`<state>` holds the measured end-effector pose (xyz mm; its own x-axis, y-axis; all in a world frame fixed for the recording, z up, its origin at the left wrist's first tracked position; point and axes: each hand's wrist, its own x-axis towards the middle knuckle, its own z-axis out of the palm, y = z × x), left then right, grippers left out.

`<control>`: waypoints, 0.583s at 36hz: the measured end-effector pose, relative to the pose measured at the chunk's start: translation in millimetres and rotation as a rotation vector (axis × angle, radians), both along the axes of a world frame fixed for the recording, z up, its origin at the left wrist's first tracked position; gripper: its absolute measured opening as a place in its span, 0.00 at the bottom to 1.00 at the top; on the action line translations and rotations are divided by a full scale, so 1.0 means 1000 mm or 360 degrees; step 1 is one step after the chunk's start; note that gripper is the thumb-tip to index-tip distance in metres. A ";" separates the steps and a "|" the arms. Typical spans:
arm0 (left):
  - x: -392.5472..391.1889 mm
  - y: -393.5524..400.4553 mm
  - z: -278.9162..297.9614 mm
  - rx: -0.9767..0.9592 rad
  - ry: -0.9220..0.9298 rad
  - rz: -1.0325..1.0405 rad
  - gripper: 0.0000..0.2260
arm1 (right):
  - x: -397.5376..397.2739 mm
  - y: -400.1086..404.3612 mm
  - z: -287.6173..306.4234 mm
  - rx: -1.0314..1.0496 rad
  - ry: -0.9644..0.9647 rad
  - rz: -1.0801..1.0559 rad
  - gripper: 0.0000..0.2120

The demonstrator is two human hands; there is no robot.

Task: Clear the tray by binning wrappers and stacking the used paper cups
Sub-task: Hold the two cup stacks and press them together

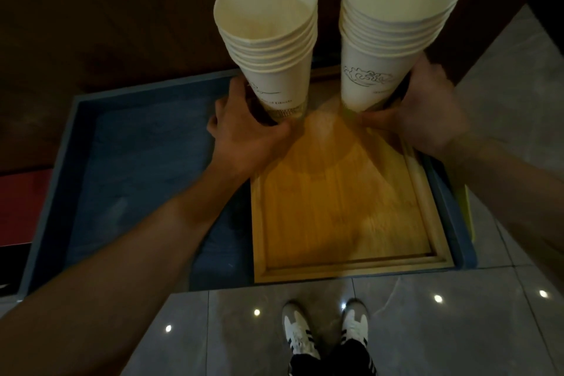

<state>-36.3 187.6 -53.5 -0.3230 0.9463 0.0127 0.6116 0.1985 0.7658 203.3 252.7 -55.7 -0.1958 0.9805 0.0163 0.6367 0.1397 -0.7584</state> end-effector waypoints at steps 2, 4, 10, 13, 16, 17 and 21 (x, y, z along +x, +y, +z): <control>0.001 -0.001 0.001 0.0001 -0.0016 -0.0013 0.34 | 0.000 0.001 0.000 -0.0030 0.0020 0.0008 0.48; 0.003 -0.002 0.001 -0.0005 -0.0023 -0.0022 0.35 | 0.002 0.001 -0.001 -0.0057 0.0047 0.0039 0.49; 0.014 0.000 0.002 0.0070 -0.0110 0.0113 0.51 | 0.010 0.003 0.003 -0.0152 0.0191 0.0133 0.56; 0.017 0.001 0.000 0.0102 -0.0145 0.0167 0.49 | 0.010 0.007 0.007 -0.0226 0.0375 0.0214 0.55; 0.017 0.002 -0.002 0.0109 -0.0130 0.0169 0.40 | 0.009 0.007 0.007 -0.0230 0.0413 0.0213 0.49; 0.017 0.002 -0.002 0.0112 -0.0119 0.0170 0.38 | 0.009 0.007 0.007 -0.0226 0.0408 0.0215 0.47; 0.015 0.003 -0.001 0.0118 -0.0112 0.0161 0.36 | 0.010 0.006 0.007 -0.0191 0.0369 0.0201 0.43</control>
